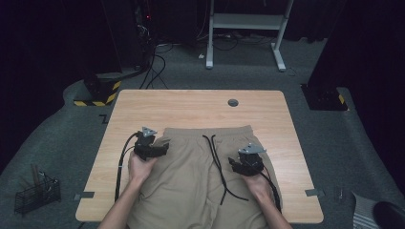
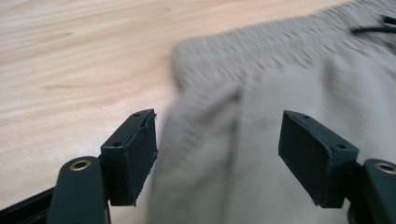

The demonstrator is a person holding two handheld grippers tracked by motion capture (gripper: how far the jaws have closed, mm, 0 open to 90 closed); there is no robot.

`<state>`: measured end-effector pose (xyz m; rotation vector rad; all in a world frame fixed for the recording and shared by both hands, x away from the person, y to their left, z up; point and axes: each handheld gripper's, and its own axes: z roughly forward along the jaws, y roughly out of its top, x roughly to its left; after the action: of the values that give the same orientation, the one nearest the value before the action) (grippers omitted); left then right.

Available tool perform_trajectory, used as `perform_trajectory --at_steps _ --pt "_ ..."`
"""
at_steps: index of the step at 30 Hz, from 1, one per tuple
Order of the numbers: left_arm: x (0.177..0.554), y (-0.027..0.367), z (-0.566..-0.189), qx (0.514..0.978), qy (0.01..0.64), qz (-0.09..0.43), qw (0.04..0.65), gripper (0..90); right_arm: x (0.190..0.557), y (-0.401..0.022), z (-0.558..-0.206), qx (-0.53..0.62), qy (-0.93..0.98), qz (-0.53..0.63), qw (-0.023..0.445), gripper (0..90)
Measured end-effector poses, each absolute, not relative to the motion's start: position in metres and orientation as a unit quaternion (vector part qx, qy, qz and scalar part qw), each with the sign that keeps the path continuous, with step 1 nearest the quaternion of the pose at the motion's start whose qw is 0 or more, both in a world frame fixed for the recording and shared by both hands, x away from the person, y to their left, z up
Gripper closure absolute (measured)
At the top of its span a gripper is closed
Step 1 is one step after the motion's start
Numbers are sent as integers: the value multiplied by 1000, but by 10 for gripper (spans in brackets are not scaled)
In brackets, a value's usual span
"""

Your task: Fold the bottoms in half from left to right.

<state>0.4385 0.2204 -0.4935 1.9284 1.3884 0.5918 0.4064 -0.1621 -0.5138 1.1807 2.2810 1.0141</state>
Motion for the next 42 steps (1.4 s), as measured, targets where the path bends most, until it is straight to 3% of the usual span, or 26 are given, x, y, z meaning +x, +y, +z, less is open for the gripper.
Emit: perform_trajectory --at_steps 14,19,23,27,37,42 --pt "474 218 -515 742 554 186 330 355 428 -150 -507 416 801 387 188 573" --pt "474 216 -517 748 542 190 332 438 443 -129 -508 400 809 387 188 599" --pt "472 211 -518 764 517 199 330 578 450 -120 -513 403 812 380 183 615" --pt "468 212 -516 773 509 193 326 657 448 -114 -523 384 829 357 194 642" --pt "440 213 -517 784 489 188 333 740 417 -122 -523 377 833 360 187 638" --pt "439 213 -515 784 488 185 335 790 419 -123 -519 383 831 360 181 575"
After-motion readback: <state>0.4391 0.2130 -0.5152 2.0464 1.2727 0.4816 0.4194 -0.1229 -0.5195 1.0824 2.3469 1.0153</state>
